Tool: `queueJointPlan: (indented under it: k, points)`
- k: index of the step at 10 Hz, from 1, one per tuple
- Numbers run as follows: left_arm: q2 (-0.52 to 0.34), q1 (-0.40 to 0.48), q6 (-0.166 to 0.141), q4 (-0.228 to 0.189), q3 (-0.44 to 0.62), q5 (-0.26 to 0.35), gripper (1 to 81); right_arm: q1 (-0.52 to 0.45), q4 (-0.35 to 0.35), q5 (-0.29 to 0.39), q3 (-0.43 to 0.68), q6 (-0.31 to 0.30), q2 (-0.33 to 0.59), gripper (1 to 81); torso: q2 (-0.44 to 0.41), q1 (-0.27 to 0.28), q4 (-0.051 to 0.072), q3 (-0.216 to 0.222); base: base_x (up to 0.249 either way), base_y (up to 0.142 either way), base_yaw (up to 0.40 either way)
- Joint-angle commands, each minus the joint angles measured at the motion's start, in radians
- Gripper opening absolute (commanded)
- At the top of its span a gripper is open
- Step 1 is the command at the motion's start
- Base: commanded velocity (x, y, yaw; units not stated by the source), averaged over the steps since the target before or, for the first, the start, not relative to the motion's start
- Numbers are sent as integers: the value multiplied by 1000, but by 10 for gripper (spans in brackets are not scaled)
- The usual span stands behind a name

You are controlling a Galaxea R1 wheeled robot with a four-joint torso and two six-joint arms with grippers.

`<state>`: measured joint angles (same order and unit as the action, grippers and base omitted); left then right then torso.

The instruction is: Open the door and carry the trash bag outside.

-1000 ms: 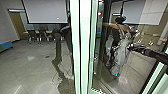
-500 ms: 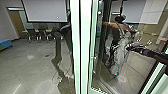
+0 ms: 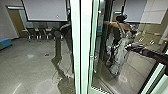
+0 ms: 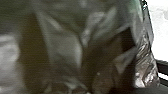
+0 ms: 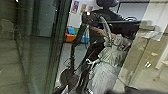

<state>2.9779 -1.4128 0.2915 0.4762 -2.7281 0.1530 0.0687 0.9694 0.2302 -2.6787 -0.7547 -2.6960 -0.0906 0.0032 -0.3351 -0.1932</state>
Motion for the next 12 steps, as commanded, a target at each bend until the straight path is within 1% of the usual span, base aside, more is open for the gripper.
queueJointPlan:
  k: [1,5,8,12]
  points:
    - [-5,47,8,13,5,82,10,-198,25,15,-7,1,5,811,0,0,0,0,0,0,0]
    - [-2,45,6,15,5,82,10,-198,23,14,-6,-9,-29,811,0,0,0,0,0,0,0]
    - [0,45,8,27,5,82,10,-189,23,15,-10,-14,-64,811,0,0,0,0,0,0,0]
    - [-2,42,8,27,7,82,10,-195,20,17,-12,-14,-27,811,1,1,0,-1,0,0,0]
